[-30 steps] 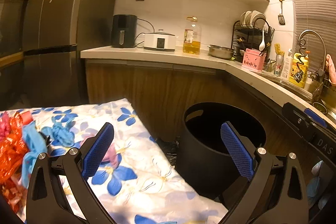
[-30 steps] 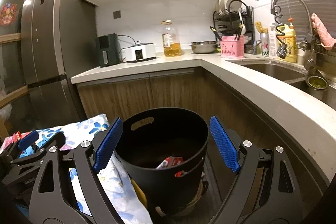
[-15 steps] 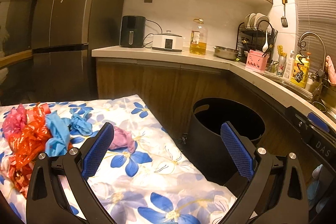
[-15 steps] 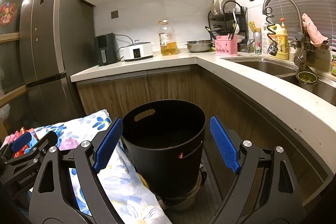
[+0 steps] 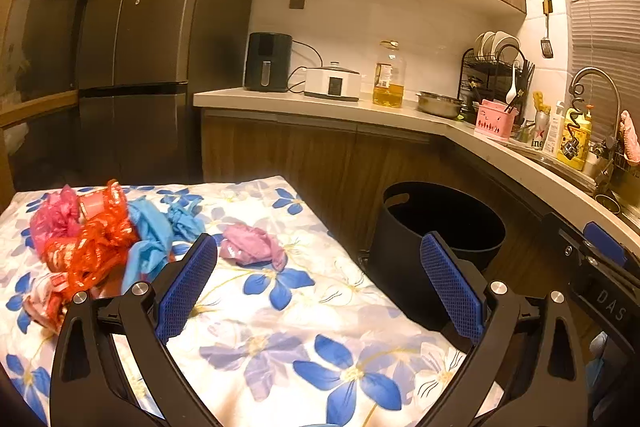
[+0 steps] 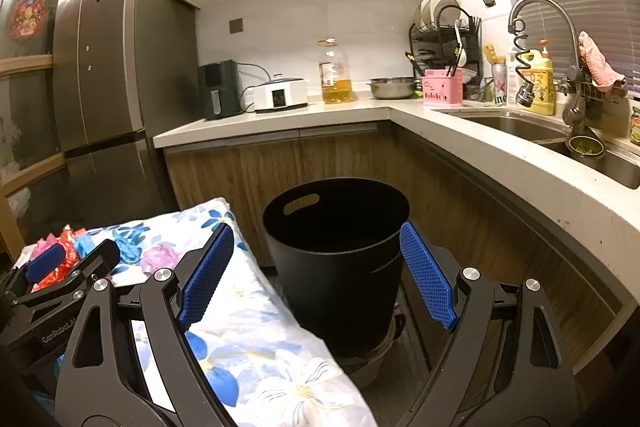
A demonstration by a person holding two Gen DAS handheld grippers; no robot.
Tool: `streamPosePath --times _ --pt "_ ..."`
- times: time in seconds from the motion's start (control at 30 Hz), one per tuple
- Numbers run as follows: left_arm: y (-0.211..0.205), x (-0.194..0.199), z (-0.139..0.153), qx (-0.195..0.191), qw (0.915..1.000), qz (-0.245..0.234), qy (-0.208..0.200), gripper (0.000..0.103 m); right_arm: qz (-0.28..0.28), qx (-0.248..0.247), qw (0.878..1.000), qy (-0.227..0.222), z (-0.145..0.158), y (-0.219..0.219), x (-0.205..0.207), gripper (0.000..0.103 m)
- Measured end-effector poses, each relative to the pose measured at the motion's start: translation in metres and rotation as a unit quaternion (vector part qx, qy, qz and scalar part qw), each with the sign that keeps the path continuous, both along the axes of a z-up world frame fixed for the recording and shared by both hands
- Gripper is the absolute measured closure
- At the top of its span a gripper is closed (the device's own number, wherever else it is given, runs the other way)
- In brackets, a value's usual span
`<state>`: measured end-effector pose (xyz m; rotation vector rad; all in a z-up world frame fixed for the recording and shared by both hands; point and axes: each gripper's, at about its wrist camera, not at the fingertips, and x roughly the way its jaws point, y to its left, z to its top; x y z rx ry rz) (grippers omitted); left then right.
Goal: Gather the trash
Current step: 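Move both open grippers back from the bin to the trash pile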
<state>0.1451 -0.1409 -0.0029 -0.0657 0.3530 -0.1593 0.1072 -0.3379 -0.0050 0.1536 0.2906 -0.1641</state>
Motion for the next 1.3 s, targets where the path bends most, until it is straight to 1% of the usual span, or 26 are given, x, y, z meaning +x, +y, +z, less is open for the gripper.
streamPosePath --times 0.3,0.7,0.83,1.07,1.2,1.3 --pt "0.033 -0.02 -0.004 -0.002 0.9994 0.033 -0.001 0.006 0.027 0.003 1.0 0.003 -0.006 0.03 -0.008 0.019" --pt "0.102 -0.046 -0.018 -0.003 0.9939 0.11 0.005 0.006 0.063 0.005 0.998 -0.005 -0.018 0.077 -0.014 0.019" --pt "0.129 -0.052 -0.024 -0.013 0.9917 0.128 0.006 0.006 0.076 0.002 0.997 -0.005 -0.021 0.091 -0.015 0.019" --pt "0.174 -0.054 -0.034 0.007 0.9829 0.184 0.01 0.006 0.104 0.005 0.995 -0.005 -0.027 0.119 -0.011 0.019" --pt "0.193 -0.05 -0.039 0.014 0.9807 0.195 0.016 0.006 0.125 0.003 0.992 -0.005 -0.029 0.135 -0.007 0.019" --pt "0.206 -0.04 -0.044 0.019 0.9807 0.192 0.031 0.006 0.137 0.001 0.991 -0.006 -0.031 0.148 -0.003 0.019"
